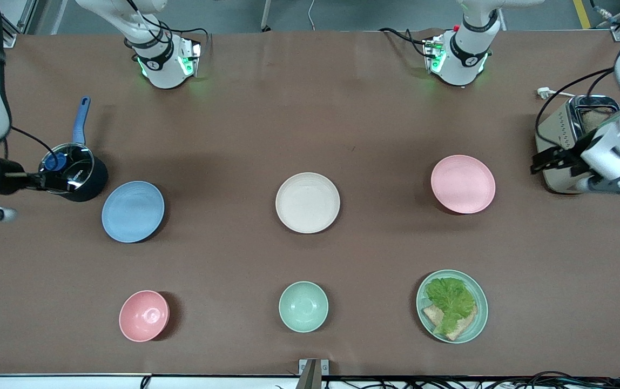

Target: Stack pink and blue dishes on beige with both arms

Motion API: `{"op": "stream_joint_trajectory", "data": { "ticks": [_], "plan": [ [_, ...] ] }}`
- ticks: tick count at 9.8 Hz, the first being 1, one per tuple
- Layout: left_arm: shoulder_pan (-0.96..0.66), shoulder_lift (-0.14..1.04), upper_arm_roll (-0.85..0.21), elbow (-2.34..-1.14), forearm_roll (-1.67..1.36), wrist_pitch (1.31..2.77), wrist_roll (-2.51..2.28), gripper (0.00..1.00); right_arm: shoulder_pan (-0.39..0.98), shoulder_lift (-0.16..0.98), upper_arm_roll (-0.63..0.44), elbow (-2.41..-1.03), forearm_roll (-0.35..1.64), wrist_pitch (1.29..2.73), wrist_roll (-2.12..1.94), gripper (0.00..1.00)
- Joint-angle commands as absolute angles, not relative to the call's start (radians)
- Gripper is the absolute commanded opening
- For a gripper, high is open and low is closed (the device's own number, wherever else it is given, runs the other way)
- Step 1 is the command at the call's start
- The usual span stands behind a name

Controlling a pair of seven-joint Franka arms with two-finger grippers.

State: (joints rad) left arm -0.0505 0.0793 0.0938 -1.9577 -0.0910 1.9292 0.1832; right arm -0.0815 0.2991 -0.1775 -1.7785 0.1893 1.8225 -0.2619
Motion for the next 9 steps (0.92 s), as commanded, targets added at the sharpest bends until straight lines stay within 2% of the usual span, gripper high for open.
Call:
{"op": "stream_joint_trajectory", "data": {
  "ticks": [1, 3, 5, 7, 9],
  "plan": [
    [-0.054, 0.22, 0.104, -2.019, -0.173, 2.052, 0.29, 0.99, -0.101, 0.401, -0.234, -1.779, 0.317, 1.876, -0.462, 1.0],
    [-0.054, 0.329, 0.104, -2.034, -0.219, 2.121, 0.363, 0.99, -0.104, 0.484, -0.258, -1.785, 0.42, 1.914, -0.576, 1.0],
    [-0.037, 0.391, 0.107, -2.042, -0.221, 2.154, 0.406, 0.98, -0.106, 0.535, -0.275, -1.805, 0.515, 1.924, -0.668, 1.0],
    [-0.031, 0.437, 0.127, -2.057, -0.221, 2.158, 0.475, 0.84, -0.107, 0.566, -0.276, -1.828, 0.545, 1.974, -0.715, 1.0],
    [-0.023, 0.437, 0.141, -2.115, -0.253, 2.161, 0.476, 0.65, -0.106, 0.566, -0.276, -1.877, 0.572, 2.032, -0.732, 0.98]
  ]
}}
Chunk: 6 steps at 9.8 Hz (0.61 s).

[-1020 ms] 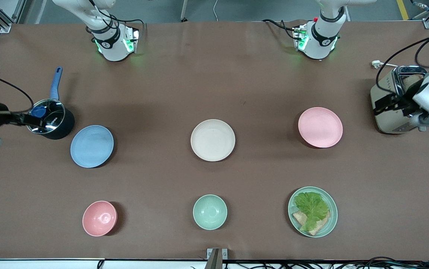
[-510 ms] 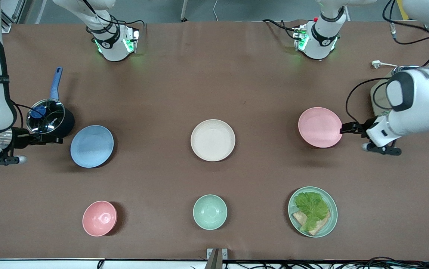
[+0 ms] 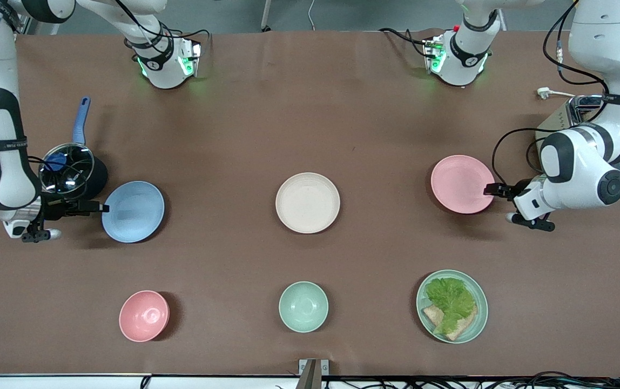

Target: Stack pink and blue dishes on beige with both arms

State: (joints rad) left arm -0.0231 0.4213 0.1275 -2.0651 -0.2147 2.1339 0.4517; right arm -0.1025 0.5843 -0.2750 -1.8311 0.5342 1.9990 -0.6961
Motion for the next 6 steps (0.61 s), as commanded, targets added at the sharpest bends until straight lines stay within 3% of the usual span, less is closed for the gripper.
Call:
{"op": "stream_joint_trajectory", "data": {
  "ticks": [1, 2, 3, 4, 6],
  "plan": [
    [-0.023, 0.439, 0.158, -2.14, -0.299, 2.161, 0.488, 0.54, -0.107, 0.577, -0.276, -1.888, 0.587, 2.04, -0.767, 0.91],
    [-0.023, 0.436, 0.161, -2.152, -0.304, 2.161, 0.508, 0.4, -0.109, 0.583, -0.276, -1.89, 0.595, 2.04, -0.787, 0.86],
    [-0.023, 0.439, 0.164, -2.155, -0.304, 2.161, 0.526, 0.17, -0.11, 0.586, -0.276, -1.894, 0.595, 2.04, -0.788, 0.79],
    [-0.023, 0.44, 0.167, -2.155, -0.304, 2.161, 0.537, 0.03, -0.11, 0.587, -0.276, -1.901, 0.597, 2.04, -0.788, 0.7],
    [-0.025, 0.407, 0.167, -2.145, -0.299, 2.148, 0.545, 0.0, -0.11, 0.592, -0.276, -1.901, 0.598, 2.042, -0.793, 0.43]
  ]
}}
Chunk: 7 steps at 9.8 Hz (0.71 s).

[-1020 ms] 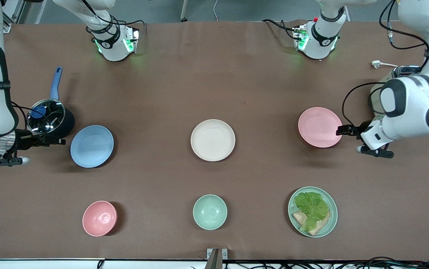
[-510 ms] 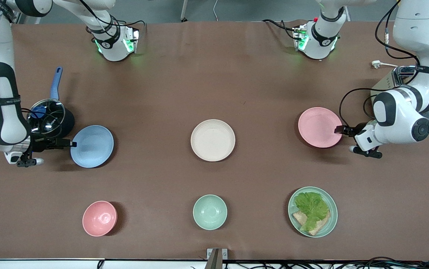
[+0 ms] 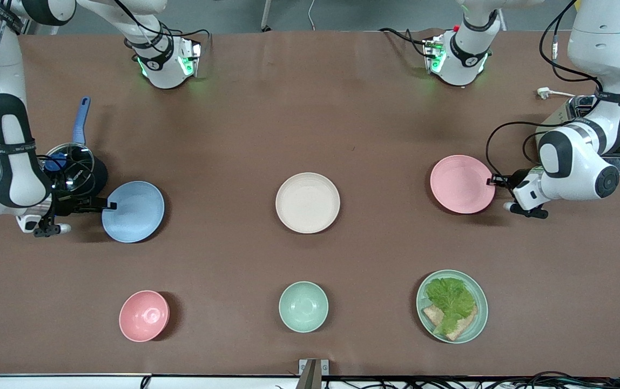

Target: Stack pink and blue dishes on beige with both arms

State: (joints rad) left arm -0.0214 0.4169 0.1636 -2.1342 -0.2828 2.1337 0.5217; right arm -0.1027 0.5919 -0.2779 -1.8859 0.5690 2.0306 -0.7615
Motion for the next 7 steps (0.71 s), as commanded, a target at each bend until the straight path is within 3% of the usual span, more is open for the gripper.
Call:
{"op": "stream_joint_trajectory", "data": {
  "ticks": [1, 2, 4, 7],
  "plan": [
    [-0.026, 0.373, 0.16, -2.135, -0.302, 2.148, 0.543, 0.02, -0.11, 0.603, -0.276, -1.901, 0.601, 2.048, -0.804, 0.39],
    [-0.032, 0.318, 0.134, -2.137, -0.304, 2.143, 0.529, 0.02, -0.11, 0.603, -0.278, -1.901, 0.615, 2.054, -0.81, 0.35],
    [-0.028, 0.27, -0.037, -2.131, -0.304, 2.096, 0.455, 0.02, -0.113, 0.612, -0.278, -1.901, 0.636, 2.056, -0.833, 0.01],
    [-0.032, 0.329, -0.312, -2.058, -0.305, 2.097, 0.139, 0.02, -0.097, 0.603, -0.316, -1.828, 0.626, 1.966, -0.755, 0.01]
  ]
}}
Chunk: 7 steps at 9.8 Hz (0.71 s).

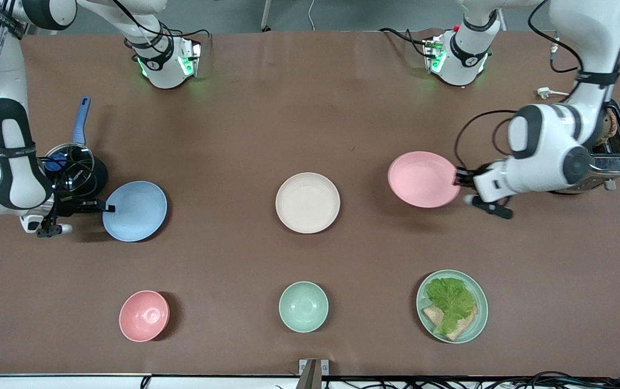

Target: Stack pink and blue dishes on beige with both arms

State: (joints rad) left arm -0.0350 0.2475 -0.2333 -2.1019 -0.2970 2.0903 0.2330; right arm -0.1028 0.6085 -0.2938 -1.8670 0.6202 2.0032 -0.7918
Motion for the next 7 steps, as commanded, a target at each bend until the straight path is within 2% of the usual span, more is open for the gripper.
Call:
{"op": "stream_joint_trajectory", "data": {
  "ticks": [1, 3, 5, 7],
  "plan": [
    [-0.04, 0.384, -0.387, -2.001, -0.301, 2.105, -0.003, 0.02, -0.086, 0.604, -0.34, -1.75, 0.606, 1.851, -0.699, 0.01],
    [-0.069, 0.509, -0.506, -1.861, -0.264, 2.109, -0.238, 0.02, -0.069, 0.6, -0.348, -1.61, 0.516, 1.69, -0.519, 0.01],
    [-0.1, 0.547, -0.526, -1.833, -0.132, 2.108, -0.386, 0.02, -0.032, 0.592, -0.344, -1.54, 0.512, 1.577, -0.363, 0.01],
    [-0.132, 0.609, -0.531, -1.768, -0.091, 2.108, -0.518, 0.02, 0.032, 0.546, -0.33, -1.543, 0.511, 1.559, -0.199, 0.01]
  ]
}}
